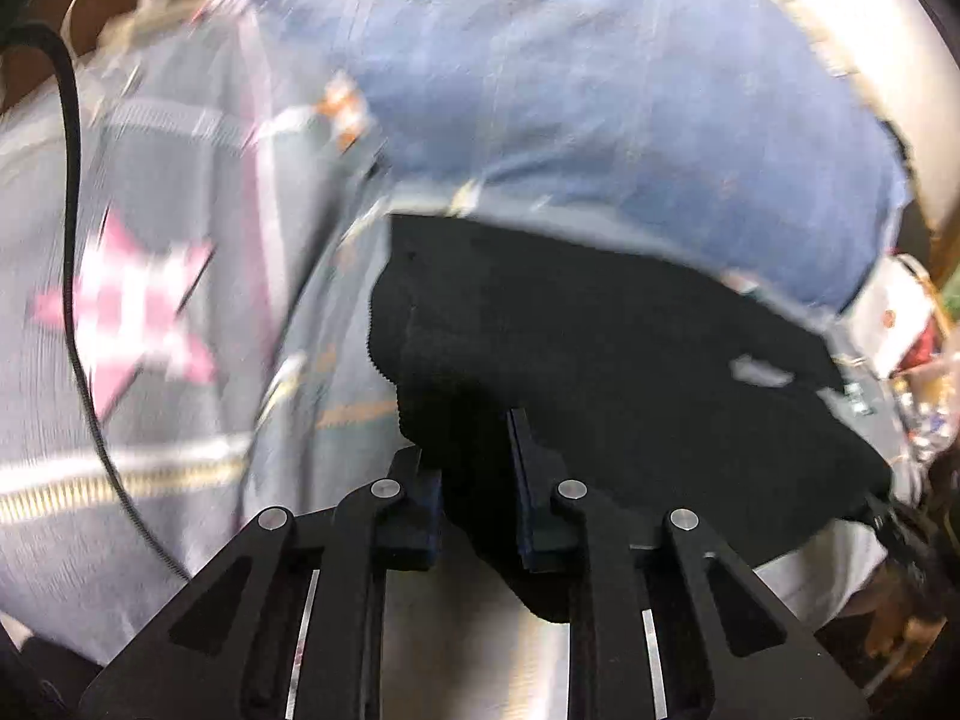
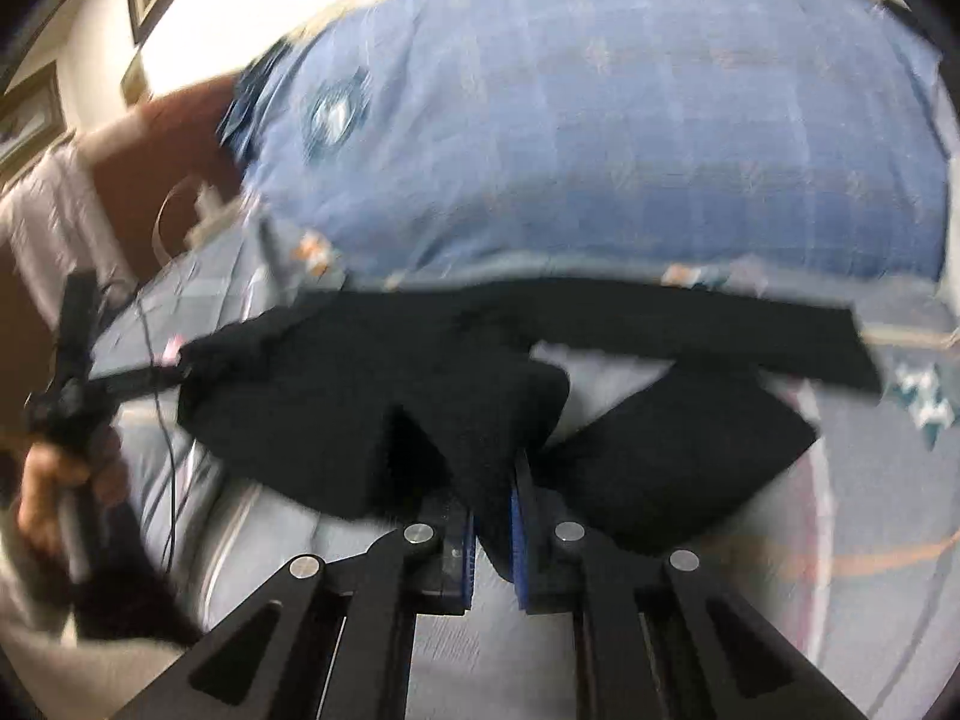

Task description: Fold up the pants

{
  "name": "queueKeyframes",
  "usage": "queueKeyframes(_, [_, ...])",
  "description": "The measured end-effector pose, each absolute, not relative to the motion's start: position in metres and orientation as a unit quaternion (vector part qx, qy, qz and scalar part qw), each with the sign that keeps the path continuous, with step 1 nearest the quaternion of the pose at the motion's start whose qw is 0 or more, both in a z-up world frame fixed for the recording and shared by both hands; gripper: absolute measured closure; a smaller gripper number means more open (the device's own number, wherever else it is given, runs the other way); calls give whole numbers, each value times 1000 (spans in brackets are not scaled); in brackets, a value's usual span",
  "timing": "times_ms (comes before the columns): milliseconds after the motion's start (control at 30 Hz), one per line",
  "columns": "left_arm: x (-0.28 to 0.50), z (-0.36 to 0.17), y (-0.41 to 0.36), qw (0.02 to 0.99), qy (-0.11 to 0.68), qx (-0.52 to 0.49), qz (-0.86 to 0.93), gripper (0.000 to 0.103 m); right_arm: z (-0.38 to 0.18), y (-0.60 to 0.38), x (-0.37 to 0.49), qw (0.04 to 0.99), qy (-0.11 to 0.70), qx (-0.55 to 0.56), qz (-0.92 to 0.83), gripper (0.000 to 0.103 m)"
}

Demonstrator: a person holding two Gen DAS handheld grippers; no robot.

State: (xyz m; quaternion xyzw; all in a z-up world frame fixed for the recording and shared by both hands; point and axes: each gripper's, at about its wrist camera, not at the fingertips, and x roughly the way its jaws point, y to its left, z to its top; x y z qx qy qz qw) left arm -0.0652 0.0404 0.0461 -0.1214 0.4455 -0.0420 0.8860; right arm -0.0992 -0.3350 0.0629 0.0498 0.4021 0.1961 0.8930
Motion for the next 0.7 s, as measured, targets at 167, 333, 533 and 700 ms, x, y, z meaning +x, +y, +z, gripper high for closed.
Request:
queueKeyframes(167, [-75, 20, 34, 883, 459, -98, -30, 86, 40, -367, -111, 873, 447, 114, 160, 86])
queueKeyframes(333, [-69, 16, 31, 881, 461, -100, -29, 86, 68, -419, -117, 902, 395, 155, 84, 43])
queueKeyframes(533, [-68, 15, 30, 880, 464, -102, -25, 86, 66, -443, -73, 904, 401, 144, 32, 43])
queueKeyframes(700, [-65, 13, 26, 879, 467, -98, -17, 86, 36, -453, -37, 892, 439, 112, 2, 52])
